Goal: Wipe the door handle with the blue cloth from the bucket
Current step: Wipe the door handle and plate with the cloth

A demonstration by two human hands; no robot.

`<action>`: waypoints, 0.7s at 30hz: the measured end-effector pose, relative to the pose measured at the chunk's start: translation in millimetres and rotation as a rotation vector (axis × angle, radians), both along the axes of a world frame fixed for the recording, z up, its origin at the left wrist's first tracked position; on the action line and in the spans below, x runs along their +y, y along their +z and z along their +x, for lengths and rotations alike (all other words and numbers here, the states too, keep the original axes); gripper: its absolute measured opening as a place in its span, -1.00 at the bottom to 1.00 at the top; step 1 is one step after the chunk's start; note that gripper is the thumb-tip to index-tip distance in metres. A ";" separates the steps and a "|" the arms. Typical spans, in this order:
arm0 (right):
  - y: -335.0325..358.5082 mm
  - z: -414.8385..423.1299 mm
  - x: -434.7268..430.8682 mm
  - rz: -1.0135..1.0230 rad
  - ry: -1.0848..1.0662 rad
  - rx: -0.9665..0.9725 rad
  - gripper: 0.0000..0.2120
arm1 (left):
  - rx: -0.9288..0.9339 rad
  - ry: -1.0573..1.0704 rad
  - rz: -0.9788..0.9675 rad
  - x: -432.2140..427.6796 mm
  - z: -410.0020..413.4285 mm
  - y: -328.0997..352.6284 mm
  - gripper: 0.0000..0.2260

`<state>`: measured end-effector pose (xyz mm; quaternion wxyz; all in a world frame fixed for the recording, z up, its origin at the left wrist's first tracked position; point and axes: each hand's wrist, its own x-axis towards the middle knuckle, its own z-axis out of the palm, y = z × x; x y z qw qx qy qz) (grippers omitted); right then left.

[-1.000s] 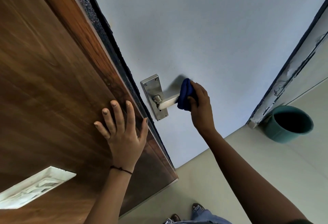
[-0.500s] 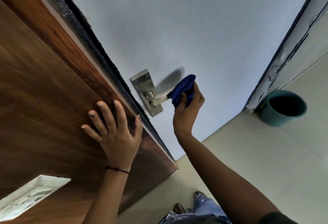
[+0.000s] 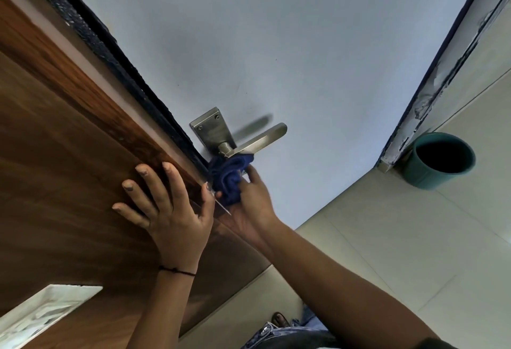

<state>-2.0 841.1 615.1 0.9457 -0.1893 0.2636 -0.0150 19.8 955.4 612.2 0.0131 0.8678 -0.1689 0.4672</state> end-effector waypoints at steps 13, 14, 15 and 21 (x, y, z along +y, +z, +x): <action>5.4 1.6 -14.7 -0.026 -0.031 0.049 -0.62 | -0.007 0.009 0.011 0.6 0.1 -0.4 -0.21; 5.8 2.9 -22.4 -0.047 -0.057 0.058 -0.61 | -0.006 0.009 0.012 0.9 0.2 -0.2 -0.21; 5.8 5.2 -34.9 -0.065 -0.110 0.059 -0.60 | -0.006 0.011 0.012 0.9 0.7 -0.1 -0.21; 4.4 17.4 -66.9 -0.135 -0.274 0.090 -0.73 | -0.001 0.015 0.013 0.2 0.8 -0.4 -0.21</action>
